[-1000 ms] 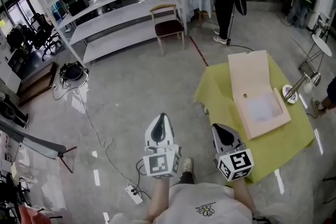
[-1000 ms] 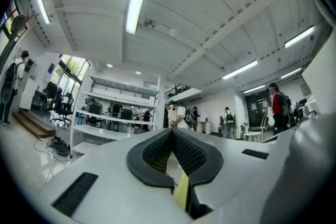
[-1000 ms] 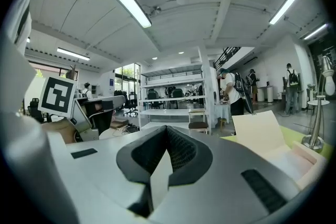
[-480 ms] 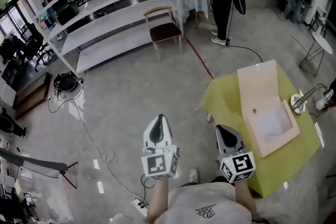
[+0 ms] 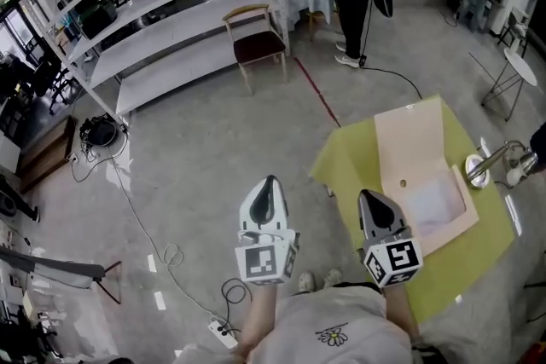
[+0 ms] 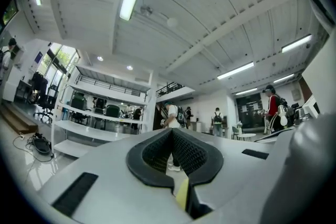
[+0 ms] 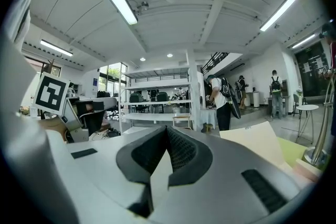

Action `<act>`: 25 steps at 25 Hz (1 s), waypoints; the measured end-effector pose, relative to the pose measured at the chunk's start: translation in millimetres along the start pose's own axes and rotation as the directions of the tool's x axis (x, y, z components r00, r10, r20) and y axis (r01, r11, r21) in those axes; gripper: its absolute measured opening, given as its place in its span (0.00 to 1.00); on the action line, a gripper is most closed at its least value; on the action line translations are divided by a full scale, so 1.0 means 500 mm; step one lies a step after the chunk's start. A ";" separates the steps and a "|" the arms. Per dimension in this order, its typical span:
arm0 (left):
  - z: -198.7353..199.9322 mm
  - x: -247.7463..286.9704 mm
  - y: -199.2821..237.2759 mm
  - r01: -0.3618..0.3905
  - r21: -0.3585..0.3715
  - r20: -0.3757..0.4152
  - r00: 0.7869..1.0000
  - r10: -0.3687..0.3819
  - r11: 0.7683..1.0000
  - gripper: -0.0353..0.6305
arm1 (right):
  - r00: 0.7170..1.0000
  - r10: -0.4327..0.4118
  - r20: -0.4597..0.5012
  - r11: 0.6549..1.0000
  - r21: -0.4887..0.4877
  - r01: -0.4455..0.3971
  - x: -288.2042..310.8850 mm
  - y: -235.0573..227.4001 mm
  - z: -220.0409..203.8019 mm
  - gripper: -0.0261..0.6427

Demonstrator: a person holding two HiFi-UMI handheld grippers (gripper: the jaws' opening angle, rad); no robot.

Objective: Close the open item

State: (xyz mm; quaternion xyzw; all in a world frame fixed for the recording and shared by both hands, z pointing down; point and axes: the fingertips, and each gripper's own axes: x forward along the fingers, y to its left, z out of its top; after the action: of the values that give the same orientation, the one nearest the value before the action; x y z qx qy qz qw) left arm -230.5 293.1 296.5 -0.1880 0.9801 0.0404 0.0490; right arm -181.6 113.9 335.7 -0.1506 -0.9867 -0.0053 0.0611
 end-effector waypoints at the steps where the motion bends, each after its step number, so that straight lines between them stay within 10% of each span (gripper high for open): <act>1: 0.001 0.007 -0.016 0.007 -0.003 0.001 1.000 -0.007 1.000 0.07 | 1.000 0.002 0.008 1.000 -0.004 -0.002 0.001 -0.012 0.007 0.05; 18: -0.037 0.127 -0.299 0.183 0.005 -0.015 0.983 -0.183 0.983 0.07 | 0.974 -0.215 0.067 0.976 -0.011 0.216 -0.137 -0.274 -0.008 0.05; 25: -0.047 0.195 -0.492 0.395 0.006 0.003 0.919 -0.395 0.919 0.07 | 0.890 -0.450 0.073 0.893 0.027 0.449 -0.262 -0.404 -0.028 0.05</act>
State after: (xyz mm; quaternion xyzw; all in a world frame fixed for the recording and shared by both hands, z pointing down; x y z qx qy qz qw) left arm -230.9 27.3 293.9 -0.3814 0.9221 0.0274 0.0587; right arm -116.0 -118.0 335.4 0.0819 -0.9964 -0.0087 0.0208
